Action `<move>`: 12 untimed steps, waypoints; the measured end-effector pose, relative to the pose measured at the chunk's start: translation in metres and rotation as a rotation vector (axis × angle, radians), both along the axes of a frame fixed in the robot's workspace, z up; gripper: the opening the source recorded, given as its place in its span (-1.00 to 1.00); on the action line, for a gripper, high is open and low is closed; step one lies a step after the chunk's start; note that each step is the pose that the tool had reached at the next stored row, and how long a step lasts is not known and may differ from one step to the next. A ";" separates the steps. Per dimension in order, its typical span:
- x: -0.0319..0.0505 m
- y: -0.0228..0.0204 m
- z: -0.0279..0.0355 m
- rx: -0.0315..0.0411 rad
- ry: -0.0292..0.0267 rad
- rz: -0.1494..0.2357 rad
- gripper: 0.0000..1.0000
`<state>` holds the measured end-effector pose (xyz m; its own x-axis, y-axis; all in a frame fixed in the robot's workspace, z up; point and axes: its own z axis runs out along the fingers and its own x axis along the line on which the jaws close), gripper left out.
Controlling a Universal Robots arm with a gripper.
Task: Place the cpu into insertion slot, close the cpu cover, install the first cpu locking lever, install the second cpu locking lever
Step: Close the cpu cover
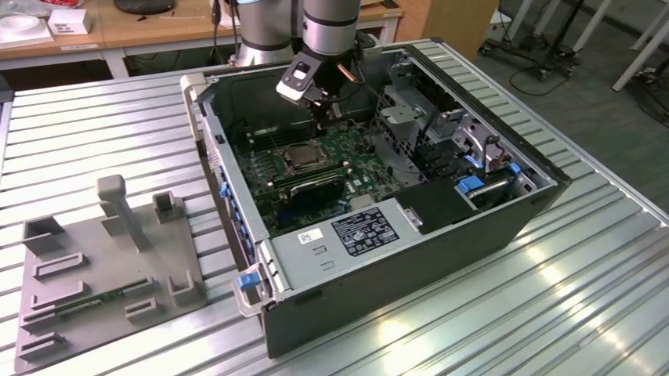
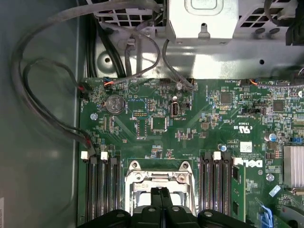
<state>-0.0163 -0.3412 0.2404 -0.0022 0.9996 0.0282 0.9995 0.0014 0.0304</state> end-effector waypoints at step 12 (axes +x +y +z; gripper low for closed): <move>-0.0036 0.0000 -0.0004 0.0002 0.0003 0.000 -0.79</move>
<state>-0.0199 -0.3412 0.2401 -0.0023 0.9996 0.0284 0.9995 0.0015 0.0300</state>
